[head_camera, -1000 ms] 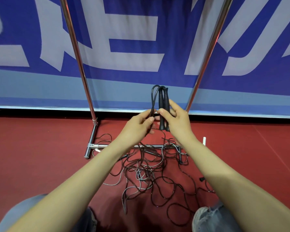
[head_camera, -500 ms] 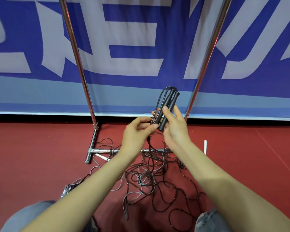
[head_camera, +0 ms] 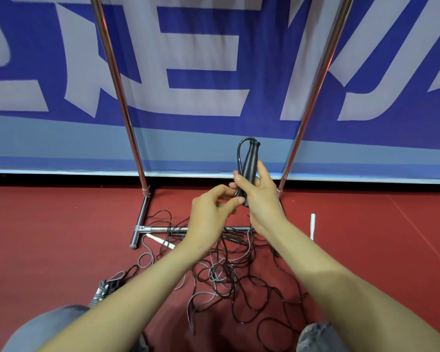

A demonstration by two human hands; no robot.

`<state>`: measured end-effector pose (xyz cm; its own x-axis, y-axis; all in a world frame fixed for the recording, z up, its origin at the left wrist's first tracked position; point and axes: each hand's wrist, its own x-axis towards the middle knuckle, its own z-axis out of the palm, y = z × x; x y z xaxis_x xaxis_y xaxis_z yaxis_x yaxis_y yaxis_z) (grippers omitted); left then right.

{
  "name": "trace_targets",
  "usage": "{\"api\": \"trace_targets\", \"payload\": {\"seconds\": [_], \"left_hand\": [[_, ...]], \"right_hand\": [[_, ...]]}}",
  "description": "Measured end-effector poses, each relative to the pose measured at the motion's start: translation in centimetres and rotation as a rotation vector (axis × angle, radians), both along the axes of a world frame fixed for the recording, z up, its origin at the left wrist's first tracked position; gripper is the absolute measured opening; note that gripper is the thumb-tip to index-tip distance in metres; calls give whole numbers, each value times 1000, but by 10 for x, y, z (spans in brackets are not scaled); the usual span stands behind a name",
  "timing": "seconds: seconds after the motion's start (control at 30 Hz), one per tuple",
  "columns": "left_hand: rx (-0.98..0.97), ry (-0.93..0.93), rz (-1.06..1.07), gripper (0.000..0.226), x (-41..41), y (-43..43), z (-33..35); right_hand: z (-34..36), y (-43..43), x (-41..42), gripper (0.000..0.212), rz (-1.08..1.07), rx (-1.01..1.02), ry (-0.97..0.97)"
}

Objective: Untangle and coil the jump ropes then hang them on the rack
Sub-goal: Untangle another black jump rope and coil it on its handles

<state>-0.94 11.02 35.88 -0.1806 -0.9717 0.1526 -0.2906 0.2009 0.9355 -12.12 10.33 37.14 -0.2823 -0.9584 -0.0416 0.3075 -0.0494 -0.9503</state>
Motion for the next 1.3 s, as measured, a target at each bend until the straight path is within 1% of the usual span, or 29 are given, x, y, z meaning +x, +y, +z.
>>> {"api": "trace_targets", "payload": {"seconds": [0.1, 0.17, 0.2, 0.23, 0.27, 0.33, 0.43, 0.53, 0.67, 0.77, 0.83, 0.9, 1.0, 1.07, 1.13, 1.2, 1.23, 1.3], "left_hand": [[7, -74, -62, 13, 1, 0, 7], [16, -87, -35, 28, 8, -9, 18], [19, -46, 23, 26, 12, -15, 23], [35, 26, 81, 18, 17, -22, 29], [69, 101, 107, 16, 22, -28, 33], [164, 242, 58, 25, 28, -35, 36], [211, 329, 27, 20, 28, -36, 36], [263, 399, 45, 30, 24, -35, 31], [273, 401, 24, 23, 27, -35, 33], [260, 334, 11, 18, 33, -37, 37], [252, 284, 8, 19, 37, -40, 40], [231, 213, 11, 20, 43, -43, 43], [219, 116, 3, 24, 52, -46, 46], [230, 84, -4, 23, 56, -47, 48], [223, 56, 13, 22, 60, -49, 51], [224, 111, 26, 27, 62, -48, 55], [235, 199, 19, 31, 60, -47, 57], [305, 453, -17, 40, 53, -43, 58]], "right_hand": [[-1, -3, -4, 47, -5, -7, 137], [4, -3, -9, 53, 31, -16, 195], [7, -2, -10, 54, 79, -22, 237], [10, 1, -11, 56, 141, -26, 291], [13, 4, -11, 57, 206, -27, 346], [12, 9, -10, 60, 296, -32, 467], [6, 10, -11, 65, 333, -39, 712], [4, 11, -12, 68, 377, -36, 825], [3, 12, -17, 69, 401, -10, 895], [3, 11, -25, 67, 422, 2, 973], [2, 13, -26, 67, 463, -14, 984], [-1, 15, -27, 72, 499, -22, 998], [-3, 17, -31, 84, 522, 30, 1076], [-1, 18, -32, 79, 520, 51, 1131], [0, 21, -31, 76, 523, 52, 1140], [-2, 21, -29, 79, 514, 50, 1082], [-3, 21, -29, 82, 503, 43, 1029], [-4, 19, -29, 87, 476, 16, 866]]}}
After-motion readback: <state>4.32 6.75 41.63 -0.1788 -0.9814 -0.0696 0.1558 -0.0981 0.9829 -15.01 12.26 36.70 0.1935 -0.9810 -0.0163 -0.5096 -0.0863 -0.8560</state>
